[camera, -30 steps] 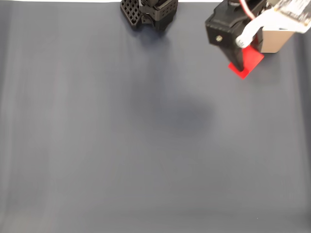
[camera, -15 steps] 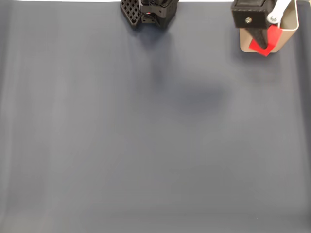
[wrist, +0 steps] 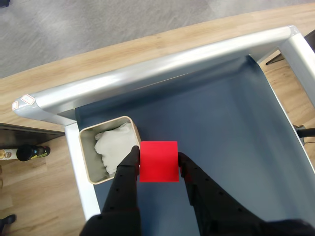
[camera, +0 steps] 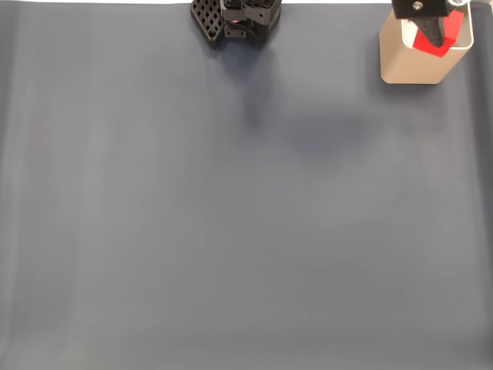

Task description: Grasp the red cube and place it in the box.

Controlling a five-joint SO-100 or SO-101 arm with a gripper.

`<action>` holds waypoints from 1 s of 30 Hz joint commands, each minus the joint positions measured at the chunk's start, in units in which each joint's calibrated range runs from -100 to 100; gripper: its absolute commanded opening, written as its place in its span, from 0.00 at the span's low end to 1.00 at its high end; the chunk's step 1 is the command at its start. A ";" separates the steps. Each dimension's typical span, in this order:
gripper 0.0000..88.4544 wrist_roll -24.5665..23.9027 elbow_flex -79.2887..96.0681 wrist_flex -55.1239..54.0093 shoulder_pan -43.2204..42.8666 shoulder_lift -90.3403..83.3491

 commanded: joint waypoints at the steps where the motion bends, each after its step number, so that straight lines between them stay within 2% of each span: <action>1: 0.00 -0.93 -1.25 0.02 -1.69 -0.23; 21: 0.00 -5.03 -6.17 0.11 -7.80 7.22; 30: 0.00 -4.25 -6.26 0.93 -10.57 8.09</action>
